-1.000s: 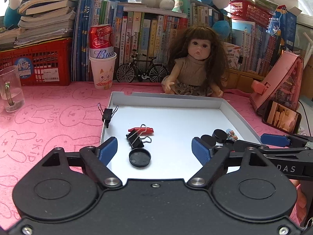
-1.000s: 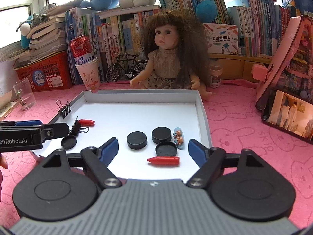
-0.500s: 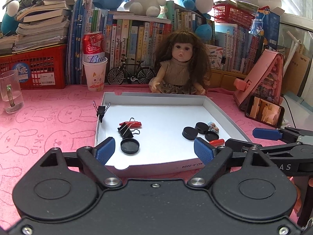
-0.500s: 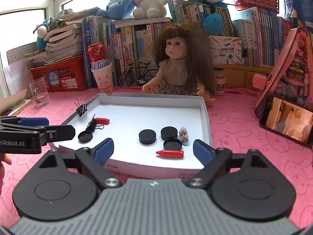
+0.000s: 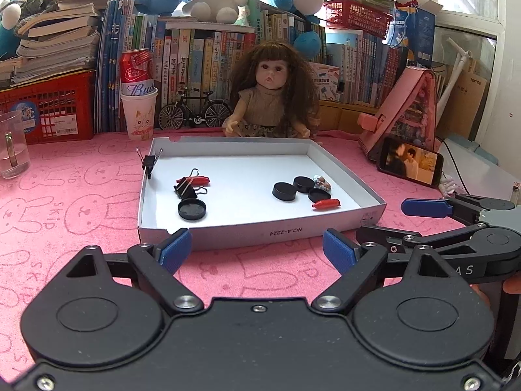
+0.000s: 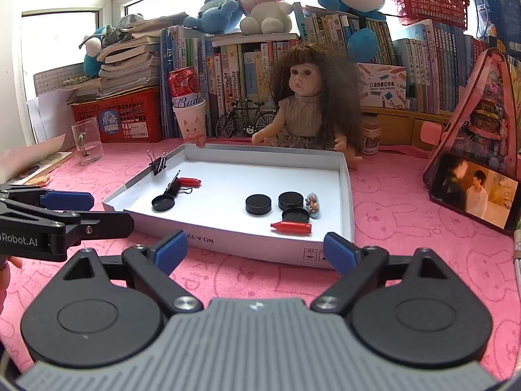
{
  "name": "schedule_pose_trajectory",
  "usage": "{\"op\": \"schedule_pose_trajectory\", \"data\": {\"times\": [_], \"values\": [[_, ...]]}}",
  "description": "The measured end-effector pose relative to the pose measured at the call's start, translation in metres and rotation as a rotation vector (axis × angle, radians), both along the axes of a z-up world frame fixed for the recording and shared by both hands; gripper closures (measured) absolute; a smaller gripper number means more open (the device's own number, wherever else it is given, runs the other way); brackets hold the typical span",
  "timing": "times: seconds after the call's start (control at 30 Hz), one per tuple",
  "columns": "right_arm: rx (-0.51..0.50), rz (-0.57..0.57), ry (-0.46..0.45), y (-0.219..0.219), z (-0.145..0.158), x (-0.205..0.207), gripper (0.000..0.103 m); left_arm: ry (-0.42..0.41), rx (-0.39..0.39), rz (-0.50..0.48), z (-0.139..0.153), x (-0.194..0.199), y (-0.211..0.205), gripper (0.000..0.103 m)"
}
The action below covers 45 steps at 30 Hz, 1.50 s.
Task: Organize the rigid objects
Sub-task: 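Withdraw both tools from the tray toward the remaining items, then grasp a wooden bead with the left tool while the right tool approaches the blue clip toy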
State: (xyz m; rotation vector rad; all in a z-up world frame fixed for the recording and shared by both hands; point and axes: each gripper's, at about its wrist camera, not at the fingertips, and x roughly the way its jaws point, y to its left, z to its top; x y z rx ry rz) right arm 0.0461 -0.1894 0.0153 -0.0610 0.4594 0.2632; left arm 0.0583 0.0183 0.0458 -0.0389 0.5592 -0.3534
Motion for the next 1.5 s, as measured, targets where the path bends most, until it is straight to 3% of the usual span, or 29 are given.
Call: {"op": "schedule_pose_trajectory", "data": {"times": [0.37, 0.6, 0.9, 1.2, 1.27, 1.4, 1.5], "values": [[-0.109, 0.021, 0.011, 0.0, -0.018, -0.027, 0.008, 0.036, 0.06, -0.043, -0.022, -0.03, 0.001, 0.018], [-0.158, 0.107, 0.047, 0.004, -0.027, -0.043, 0.011, 0.102, 0.049, -0.088, -0.036, -0.045, -0.002, 0.034], [-0.216, 0.12, 0.062, 0.014, -0.037, -0.046, 0.02, 0.076, 0.076, -0.094, -0.044, -0.05, -0.022, 0.052], [-0.218, 0.054, 0.08, 0.004, -0.04, -0.039, 0.023, 0.077, 0.05, -0.089, -0.046, -0.044, -0.031, 0.053], [-0.218, 0.033, 0.081, 0.003, -0.04, -0.036, 0.023, 0.078, 0.04, -0.082, -0.046, -0.042, -0.031, 0.059], [-0.209, -0.033, 0.087, -0.002, -0.04, -0.03, 0.023, 0.093, 0.002, -0.108, -0.045, -0.041, -0.03, 0.085], [-0.195, -0.099, 0.097, -0.007, -0.039, -0.023, 0.023, 0.09, 0.003, -0.094, -0.044, -0.043, -0.031, 0.087]]}}
